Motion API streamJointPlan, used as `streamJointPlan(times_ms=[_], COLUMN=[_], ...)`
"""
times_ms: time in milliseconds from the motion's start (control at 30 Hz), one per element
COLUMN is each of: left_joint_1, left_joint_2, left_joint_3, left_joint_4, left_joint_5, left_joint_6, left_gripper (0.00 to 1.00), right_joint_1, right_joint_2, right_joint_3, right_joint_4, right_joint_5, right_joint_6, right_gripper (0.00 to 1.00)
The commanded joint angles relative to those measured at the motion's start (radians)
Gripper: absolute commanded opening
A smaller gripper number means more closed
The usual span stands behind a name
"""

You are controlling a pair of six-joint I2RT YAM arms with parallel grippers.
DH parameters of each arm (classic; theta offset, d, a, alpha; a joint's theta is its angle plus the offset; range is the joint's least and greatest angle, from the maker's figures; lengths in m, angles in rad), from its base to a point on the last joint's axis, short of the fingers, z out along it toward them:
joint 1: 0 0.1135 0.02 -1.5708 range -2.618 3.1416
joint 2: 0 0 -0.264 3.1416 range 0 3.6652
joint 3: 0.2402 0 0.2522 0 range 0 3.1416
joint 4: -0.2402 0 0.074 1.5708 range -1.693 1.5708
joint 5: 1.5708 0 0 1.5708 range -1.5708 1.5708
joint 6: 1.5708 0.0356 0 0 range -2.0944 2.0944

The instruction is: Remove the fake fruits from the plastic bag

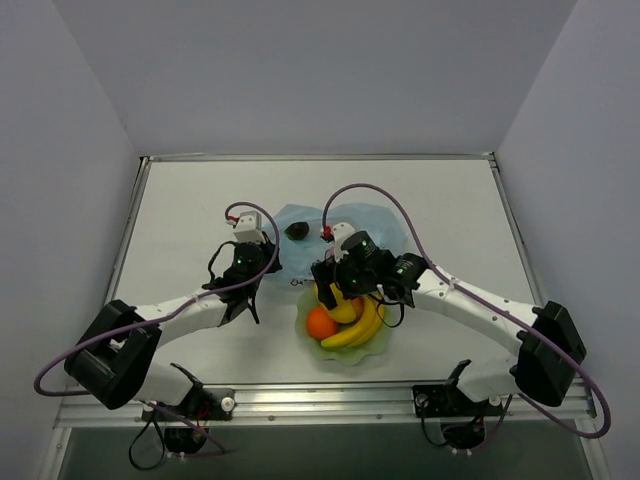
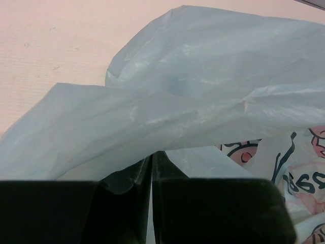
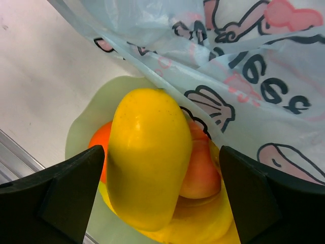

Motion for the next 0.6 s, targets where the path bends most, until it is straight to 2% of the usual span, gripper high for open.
streamJointPlan(times_ms=[0,100,200,267,367,400,500,567], left_joint_1=[0.006,0.006,0.004,0.004,0.004,0.004,0.002,0.002], left_joint_2=[-0.026,-0.015,-0.015,-0.017,-0.023,-0.02,-0.015,-0.017], left_joint_3=[0.0,-0.001,-0.001,-0.003,-0.008,-0.009,-0.011,-0.011], left_joint_4=[0.039,0.044,0.044,0.045,0.045,0.045,0.053,0.051], left_joint_5=[-0.004,0.008,0.01,0.012,0.009,0.009,0.015,0.013], left_joint_6=[0.006,-0.004,-0.005,-0.007,-0.008,-0.008,-0.011,-0.013], left_gripper=[0.02,0.02,0.03,0.02,0.02,0.02,0.03,0.03], right_joint_1=[0.0,0.0,0.0,0.0,0.005,0.005,0.005,0.006], right_joint_2=[-0.106,-0.137,-0.109,-0.068,-0.004,0.013,0.101,0.177], right_joint_3=[0.079,0.128,0.164,0.164,0.147,0.133,0.122,0.137], right_joint_4=[-0.032,-0.032,0.014,0.086,0.241,0.282,0.422,0.456], right_joint_5=[0.062,0.063,0.054,0.066,0.086,0.098,0.137,0.161], right_joint_6=[0.008,0.028,0.059,0.079,0.14,0.16,0.169,0.16], right_gripper=[0.91,0.85,0.71,0.65,0.46,0.34,0.23,0.21])
